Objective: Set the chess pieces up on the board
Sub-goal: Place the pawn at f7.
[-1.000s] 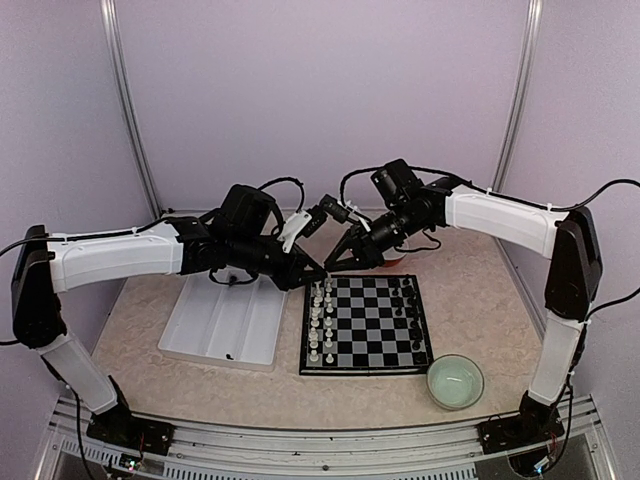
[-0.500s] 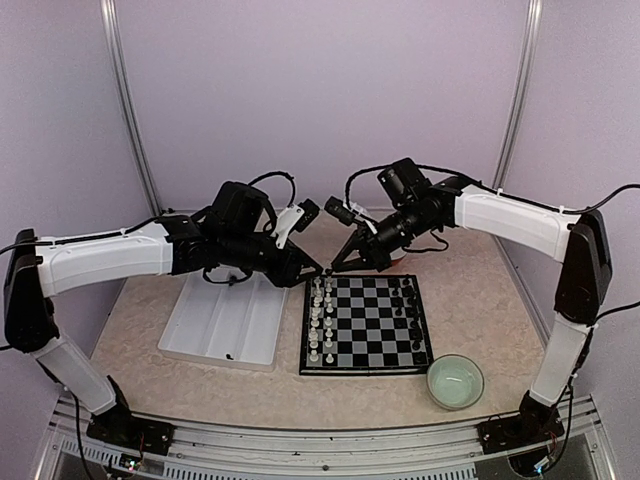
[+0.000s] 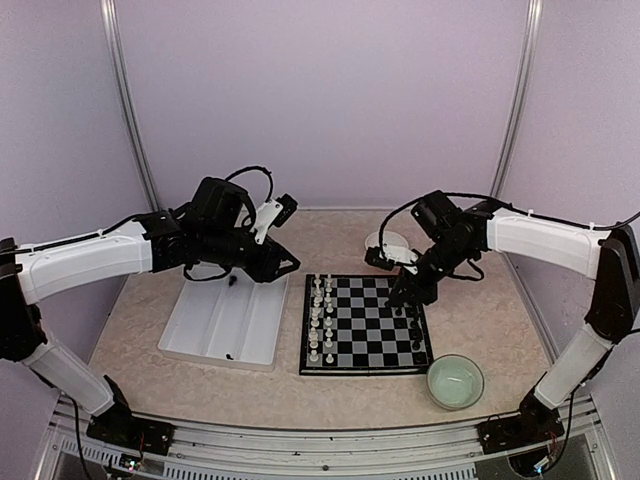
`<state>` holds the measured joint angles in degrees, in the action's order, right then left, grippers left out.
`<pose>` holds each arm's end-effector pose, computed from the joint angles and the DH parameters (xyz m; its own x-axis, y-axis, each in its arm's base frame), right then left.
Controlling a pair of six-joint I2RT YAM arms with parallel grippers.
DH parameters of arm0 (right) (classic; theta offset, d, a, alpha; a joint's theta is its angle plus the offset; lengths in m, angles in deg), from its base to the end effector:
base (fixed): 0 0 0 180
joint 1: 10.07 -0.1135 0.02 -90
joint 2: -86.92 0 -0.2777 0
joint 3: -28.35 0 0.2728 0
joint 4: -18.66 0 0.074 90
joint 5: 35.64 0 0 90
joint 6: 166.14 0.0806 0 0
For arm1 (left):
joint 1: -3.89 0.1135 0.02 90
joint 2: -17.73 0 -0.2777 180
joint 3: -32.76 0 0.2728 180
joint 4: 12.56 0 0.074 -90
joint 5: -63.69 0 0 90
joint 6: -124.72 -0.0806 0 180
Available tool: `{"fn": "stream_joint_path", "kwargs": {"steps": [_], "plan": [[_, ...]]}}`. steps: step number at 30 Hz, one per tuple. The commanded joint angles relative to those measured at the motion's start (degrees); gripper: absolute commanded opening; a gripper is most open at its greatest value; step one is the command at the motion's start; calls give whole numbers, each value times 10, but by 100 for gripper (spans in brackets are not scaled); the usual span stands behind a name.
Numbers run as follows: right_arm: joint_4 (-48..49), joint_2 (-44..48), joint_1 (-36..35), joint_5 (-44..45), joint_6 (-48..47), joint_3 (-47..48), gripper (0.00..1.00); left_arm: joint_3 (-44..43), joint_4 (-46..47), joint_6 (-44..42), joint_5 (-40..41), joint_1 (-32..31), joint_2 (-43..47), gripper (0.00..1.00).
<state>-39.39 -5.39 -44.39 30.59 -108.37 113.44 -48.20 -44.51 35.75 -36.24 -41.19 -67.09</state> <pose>0.2820 0.2319 0.2225 -0.2851 -0.7856 -0.5491 -0.9544 0.2858 0.0866 0.2666 -0.2870 0.2820 -0.4274 0.4035 -0.8090 0.7887 0.6039 -0.1155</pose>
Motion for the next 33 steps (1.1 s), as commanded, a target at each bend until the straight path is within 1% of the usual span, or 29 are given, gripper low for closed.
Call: {"fn": "stream_joint_path", "kwargs": {"steps": [1, 9, 13, 17, 22, 30, 33], "plan": [[-32, 24, 0, 73, -46, -34, 0, 2, -10, -9, 8, 7, 9, 39], [-19, 3, -14, 78, -47, -68, 0, 2, -11, -6, 6, 8, 4, 39], [-4, -10, -31, 103, -45, -82, 0, 2, -17, 4, 19, 13, 3, 39], [9, -24, -39, 126, -43, -93, 0, 3, -23, 28, 25, 36, 1, 38], [21, -39, -42, 142, -37, -99, 0, 10, -19, 38, 24, 50, 9, 38], [32, -56, -44, 148, -32, -98, 0, 14, -15, 41, 20, 50, 7, 38], [33, -61, -44, 150, -31, -98, 2, 15, -15, 41, 18, 50, 6, 38]]}}
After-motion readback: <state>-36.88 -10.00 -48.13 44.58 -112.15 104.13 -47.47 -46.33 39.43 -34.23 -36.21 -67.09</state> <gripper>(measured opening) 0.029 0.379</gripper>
